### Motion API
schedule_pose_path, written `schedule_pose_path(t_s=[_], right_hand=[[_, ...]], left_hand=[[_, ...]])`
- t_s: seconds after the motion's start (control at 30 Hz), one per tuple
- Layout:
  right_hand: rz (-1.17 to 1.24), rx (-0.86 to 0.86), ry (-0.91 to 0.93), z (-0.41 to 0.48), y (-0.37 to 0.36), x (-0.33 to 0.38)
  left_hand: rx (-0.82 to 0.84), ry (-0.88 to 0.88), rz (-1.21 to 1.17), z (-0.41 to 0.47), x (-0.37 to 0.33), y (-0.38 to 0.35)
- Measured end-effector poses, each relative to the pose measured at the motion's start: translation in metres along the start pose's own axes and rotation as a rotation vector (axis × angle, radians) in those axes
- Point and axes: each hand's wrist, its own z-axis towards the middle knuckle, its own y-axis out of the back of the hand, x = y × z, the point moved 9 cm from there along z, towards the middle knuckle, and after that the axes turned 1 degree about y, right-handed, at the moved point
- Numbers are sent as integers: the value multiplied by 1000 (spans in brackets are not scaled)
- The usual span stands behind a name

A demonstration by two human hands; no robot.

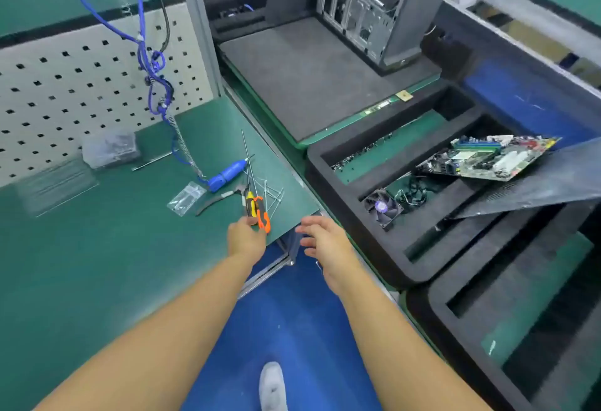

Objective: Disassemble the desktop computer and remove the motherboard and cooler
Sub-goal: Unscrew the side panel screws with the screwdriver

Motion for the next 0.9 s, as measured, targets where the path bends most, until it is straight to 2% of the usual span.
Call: schedule_pose_path(t_s=[0.17, 0.23, 0.4, 0.53, 0.7, 0.8, 0.9], right_hand=[[-42, -21, -63, 22, -8, -17], [-39, -38, -65, 29, -7, -19], [-21, -23, -67, 34, -13, -22], [-19, -12, -69, 31, -14, -23], [-19, -14, -43, 20, -5, -18], [-14, -19, -35, 14, 2, -16], [-7, -26, -33, 8, 6, -17]], left_hand=[[-45, 23, 119, 36, 15, 3], [-35, -47, 181, 47, 14, 0], [-24, -272, 516, 54, -4, -6], [7, -329, 734, 58, -13, -11], [44, -315, 775, 62, -19, -9], [26, -285, 634, 63, -20, -4], [41, -253, 621, 62, -17, -3]])
